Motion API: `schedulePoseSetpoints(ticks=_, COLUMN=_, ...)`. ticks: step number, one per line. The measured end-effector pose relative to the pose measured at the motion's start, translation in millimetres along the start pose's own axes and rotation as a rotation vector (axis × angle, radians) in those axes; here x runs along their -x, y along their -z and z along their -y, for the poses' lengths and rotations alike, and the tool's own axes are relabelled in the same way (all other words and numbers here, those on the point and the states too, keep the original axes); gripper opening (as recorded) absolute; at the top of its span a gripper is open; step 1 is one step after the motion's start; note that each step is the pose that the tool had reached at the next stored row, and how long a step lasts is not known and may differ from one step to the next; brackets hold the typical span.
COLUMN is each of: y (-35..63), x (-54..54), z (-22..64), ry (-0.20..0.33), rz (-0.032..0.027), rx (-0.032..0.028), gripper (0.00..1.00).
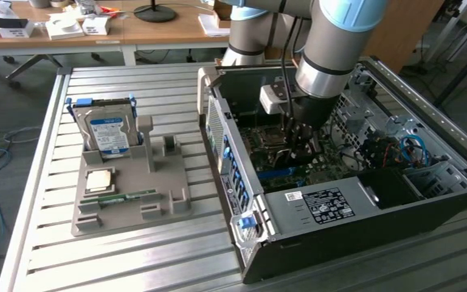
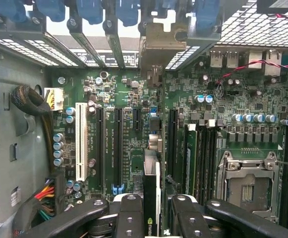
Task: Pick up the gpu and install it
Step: 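Insert the gpu into the slot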
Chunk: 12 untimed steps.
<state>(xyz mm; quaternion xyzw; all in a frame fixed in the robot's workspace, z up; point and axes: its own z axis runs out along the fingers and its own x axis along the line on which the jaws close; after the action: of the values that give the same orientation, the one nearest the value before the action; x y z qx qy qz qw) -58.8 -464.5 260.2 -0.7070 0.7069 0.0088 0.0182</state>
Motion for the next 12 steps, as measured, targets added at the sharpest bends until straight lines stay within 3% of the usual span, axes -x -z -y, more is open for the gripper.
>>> schedulePoseSetpoints(ticks=12, y=-0.6, x=0.0, z=-3.0, ry=0.004, rz=0.0001, rx=-0.0014, gripper=0.27)
